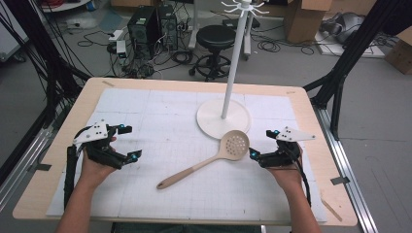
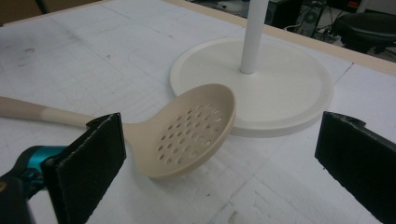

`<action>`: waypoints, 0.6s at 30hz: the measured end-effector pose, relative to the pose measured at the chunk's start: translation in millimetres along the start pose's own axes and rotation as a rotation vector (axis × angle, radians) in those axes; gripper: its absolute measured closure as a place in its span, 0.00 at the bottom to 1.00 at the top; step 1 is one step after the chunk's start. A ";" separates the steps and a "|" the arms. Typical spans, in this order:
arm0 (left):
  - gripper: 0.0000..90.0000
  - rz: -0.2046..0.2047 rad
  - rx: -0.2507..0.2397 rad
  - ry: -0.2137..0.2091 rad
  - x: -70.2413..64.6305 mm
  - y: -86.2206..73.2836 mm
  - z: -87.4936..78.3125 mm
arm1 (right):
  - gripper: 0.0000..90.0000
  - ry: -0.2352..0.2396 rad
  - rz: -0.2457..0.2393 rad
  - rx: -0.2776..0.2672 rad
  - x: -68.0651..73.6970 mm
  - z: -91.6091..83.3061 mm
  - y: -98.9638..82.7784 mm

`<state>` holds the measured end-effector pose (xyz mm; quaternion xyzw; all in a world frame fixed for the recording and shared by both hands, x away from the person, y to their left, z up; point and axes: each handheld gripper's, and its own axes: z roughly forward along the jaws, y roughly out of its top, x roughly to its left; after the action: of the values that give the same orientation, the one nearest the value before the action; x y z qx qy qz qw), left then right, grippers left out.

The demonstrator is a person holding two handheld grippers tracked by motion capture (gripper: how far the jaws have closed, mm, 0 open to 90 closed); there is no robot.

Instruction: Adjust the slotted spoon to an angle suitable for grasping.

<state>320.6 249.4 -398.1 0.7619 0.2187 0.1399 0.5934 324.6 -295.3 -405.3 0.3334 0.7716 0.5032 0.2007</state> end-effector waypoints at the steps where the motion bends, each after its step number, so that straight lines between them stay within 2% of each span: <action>1: 0.03 -0.002 -0.002 0.001 0.7 -0.3 -0.2 | 0.01 -0.003 0.006 -0.002 -0.5 -0.8 -0.2; 9: 0.03 0.005 -0.010 -0.012 1.5 -1.2 2.8 | 0.01 -0.013 -0.002 -0.032 1.5 -9.6 3.3; 18: 0.03 0.000 -0.032 -0.021 1.8 -0.6 1.2 | 0.01 -0.014 -0.001 -0.032 2.2 -10.7 3.3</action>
<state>322.7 249.5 -399.1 0.7536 0.2101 0.1356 0.6079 317.2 -299.7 -397.9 0.3333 0.7623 0.5129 0.2116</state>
